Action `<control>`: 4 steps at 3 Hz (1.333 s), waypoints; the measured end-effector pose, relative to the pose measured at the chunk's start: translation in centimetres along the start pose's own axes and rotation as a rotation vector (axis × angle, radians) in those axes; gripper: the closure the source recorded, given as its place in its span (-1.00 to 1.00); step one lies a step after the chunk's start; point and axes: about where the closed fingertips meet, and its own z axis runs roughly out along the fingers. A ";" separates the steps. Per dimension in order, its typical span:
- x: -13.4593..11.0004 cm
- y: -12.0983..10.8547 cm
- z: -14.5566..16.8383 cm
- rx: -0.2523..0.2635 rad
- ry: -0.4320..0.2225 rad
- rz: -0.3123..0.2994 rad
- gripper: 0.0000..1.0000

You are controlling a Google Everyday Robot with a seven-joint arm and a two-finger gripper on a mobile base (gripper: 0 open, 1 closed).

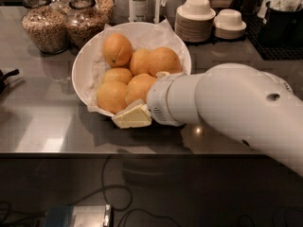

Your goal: Pick orange from white bowl

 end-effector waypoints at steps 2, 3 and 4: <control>1.1 0.4 -0.5 0.006 0.022 0.037 0.31; -1.3 1.2 -1.1 0.005 0.021 -0.038 0.78; -5.1 2.1 -1.8 -0.015 0.018 -0.141 1.00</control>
Offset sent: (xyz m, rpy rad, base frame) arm -0.0187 -0.0102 -0.0193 -0.0324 0.0476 -0.0510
